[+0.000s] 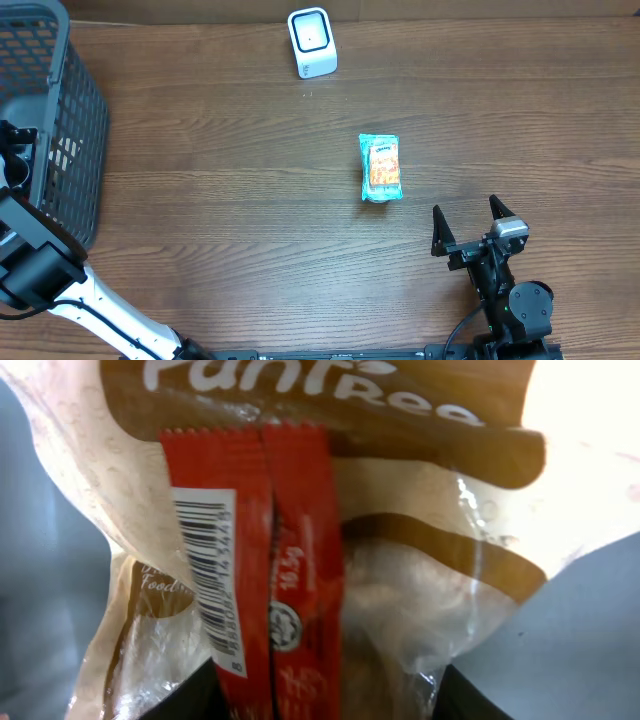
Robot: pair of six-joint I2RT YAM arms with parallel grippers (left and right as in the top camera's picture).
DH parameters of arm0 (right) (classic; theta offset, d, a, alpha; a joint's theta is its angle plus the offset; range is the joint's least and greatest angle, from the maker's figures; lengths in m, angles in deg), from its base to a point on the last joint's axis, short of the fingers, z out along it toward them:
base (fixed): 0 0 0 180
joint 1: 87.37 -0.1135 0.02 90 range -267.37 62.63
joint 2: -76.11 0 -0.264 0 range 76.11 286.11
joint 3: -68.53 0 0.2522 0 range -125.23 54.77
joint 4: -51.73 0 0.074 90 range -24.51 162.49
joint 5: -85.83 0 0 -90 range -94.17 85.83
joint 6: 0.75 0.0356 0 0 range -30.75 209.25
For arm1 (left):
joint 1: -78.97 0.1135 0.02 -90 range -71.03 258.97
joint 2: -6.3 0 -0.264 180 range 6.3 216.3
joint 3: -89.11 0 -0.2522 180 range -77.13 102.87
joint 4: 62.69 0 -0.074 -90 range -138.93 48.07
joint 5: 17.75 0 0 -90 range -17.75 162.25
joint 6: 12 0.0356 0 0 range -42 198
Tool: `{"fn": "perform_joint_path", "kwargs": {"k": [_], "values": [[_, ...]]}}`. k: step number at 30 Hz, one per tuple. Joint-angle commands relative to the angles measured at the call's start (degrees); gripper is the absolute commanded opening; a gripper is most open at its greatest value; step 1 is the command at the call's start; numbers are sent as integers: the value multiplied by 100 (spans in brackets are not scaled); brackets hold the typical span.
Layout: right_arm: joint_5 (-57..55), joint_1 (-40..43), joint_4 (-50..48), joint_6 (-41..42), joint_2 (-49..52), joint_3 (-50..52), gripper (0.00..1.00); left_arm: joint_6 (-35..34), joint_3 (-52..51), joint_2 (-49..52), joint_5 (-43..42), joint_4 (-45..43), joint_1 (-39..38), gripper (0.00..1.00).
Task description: Scan the item barcode
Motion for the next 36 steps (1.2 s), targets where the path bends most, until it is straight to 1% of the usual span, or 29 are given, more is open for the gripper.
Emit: {"fn": "perform_joint_path", "kwargs": {"k": [1, 3, 5, 6, 7, 12, 23, 31, 36], "values": [[11, 7, -35, -42, -57, 61, 100, -232, -74, 387, -157, 26, -24, 34], [11, 7, -35, -42, -57, 61, 100, -245, -74, 387, -160, 31, -24, 32], [11, 7, -35, -42, -57, 61, 100, -358, -63, 378, -190, 33, -35, 21], [11, 7, -35, -42, -57, 61, 100, -380, -61, 367, -251, 35, -46, 14], [11, 7, -35, -42, -57, 61, 100, -380, -61, 356, -317, 35, -52, 5], [11, 7, -35, -42, -57, 61, 100, -472, -13, 146, -562, 33, -55, 4], [11, 7, -35, -42, -57, 61, 100, -1432, 546, -761, -599, -11, -55, 4], [11, 7, -35, -42, -57, 61, 100, -2122, 968, -1884, -599, -107, -57, 4], [11, 7, -35, -42, -57, 61, 100, -2039, 973, -2332, -546, -175, -55, 4]]}}
